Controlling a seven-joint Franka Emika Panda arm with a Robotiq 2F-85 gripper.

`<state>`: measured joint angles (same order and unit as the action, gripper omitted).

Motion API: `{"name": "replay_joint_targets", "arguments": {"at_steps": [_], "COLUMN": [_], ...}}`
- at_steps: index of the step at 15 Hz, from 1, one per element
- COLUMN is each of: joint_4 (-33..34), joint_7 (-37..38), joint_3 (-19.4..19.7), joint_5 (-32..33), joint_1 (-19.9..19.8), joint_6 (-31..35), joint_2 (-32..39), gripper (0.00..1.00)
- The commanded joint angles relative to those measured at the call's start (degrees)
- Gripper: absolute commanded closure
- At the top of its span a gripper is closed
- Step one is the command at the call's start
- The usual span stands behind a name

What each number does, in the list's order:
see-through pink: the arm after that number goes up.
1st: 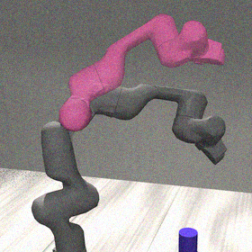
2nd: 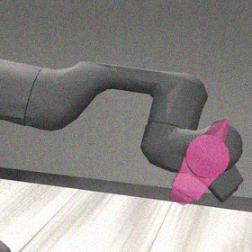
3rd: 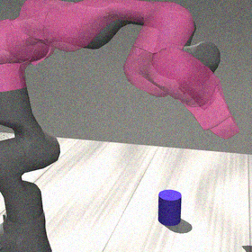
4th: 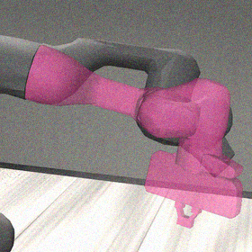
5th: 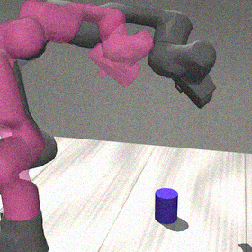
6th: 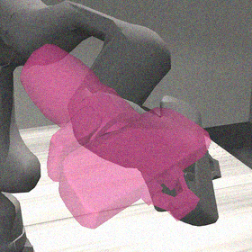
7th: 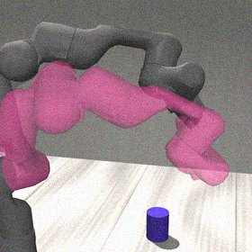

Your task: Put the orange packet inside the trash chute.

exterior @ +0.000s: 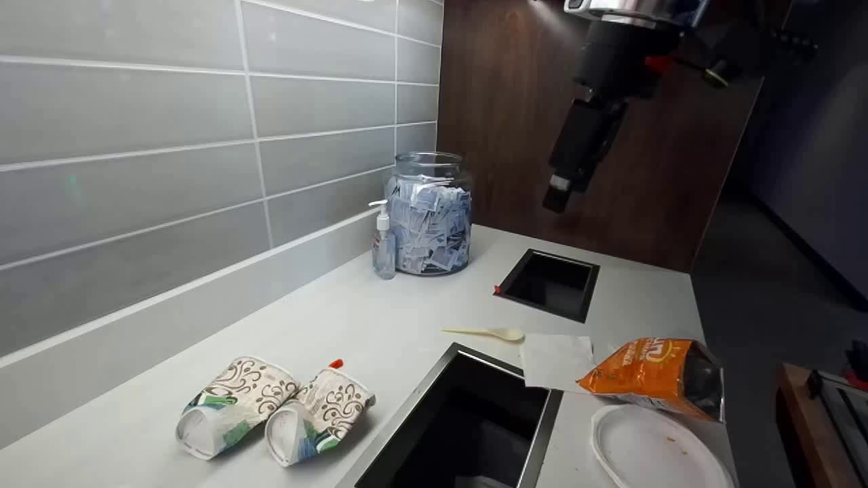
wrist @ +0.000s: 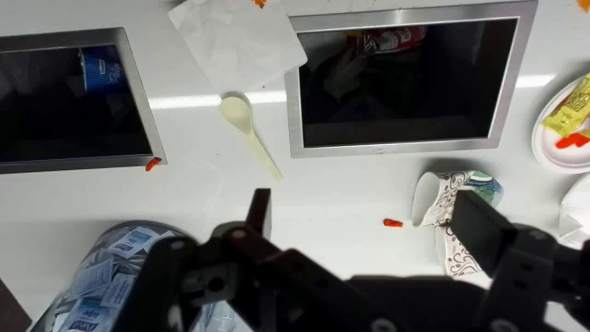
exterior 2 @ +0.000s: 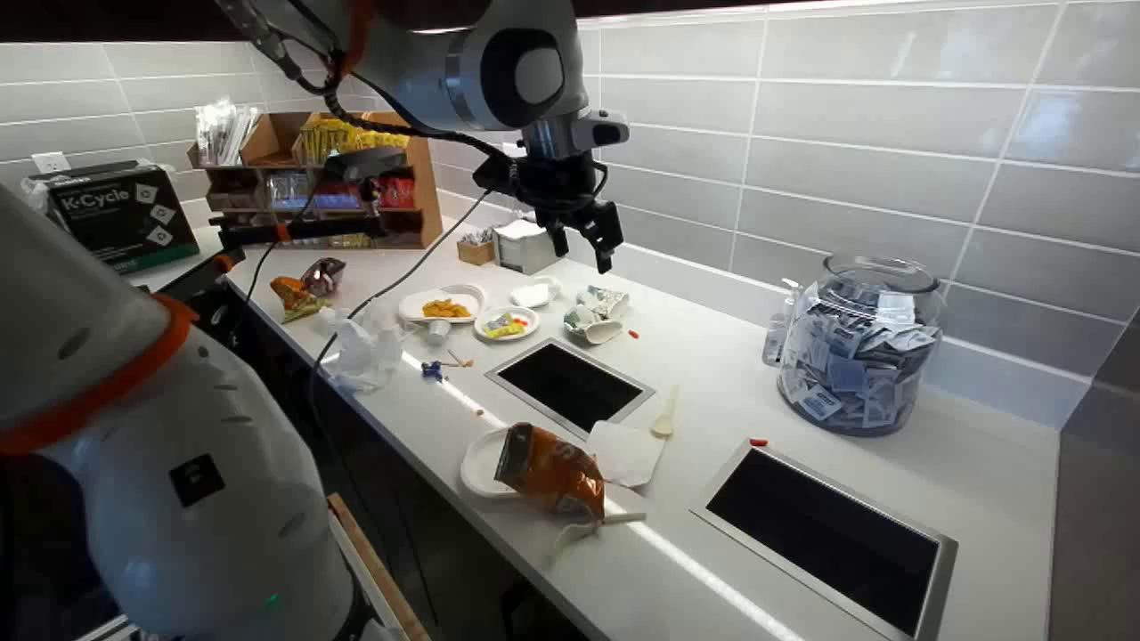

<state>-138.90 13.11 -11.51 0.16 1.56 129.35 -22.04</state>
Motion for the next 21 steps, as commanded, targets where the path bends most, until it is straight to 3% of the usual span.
{"name": "replay_joint_targets", "arguments": {"at_steps": [1,7,11,15,21], "joint_4": [0.11,0.11,-3.29,-6.46,-11.72], "joint_7": [0.34,0.34,14.39,21.22,20.86], "joint_3": [0.94,0.94,-0.93,0.26,5.21], "joint_5": [0.48,0.48,7.41,6.16,-0.04], "joint_1": [0.99,0.99,-4.13,-4.93,-4.73], "joint_6": [-0.16,-0.16,1.32,-4.63,-15.58], "joint_2": [0.07,0.07,1.75,2.37,3.14], "gripper": [0.0,0.0,0.0,0.0,0.0]}}
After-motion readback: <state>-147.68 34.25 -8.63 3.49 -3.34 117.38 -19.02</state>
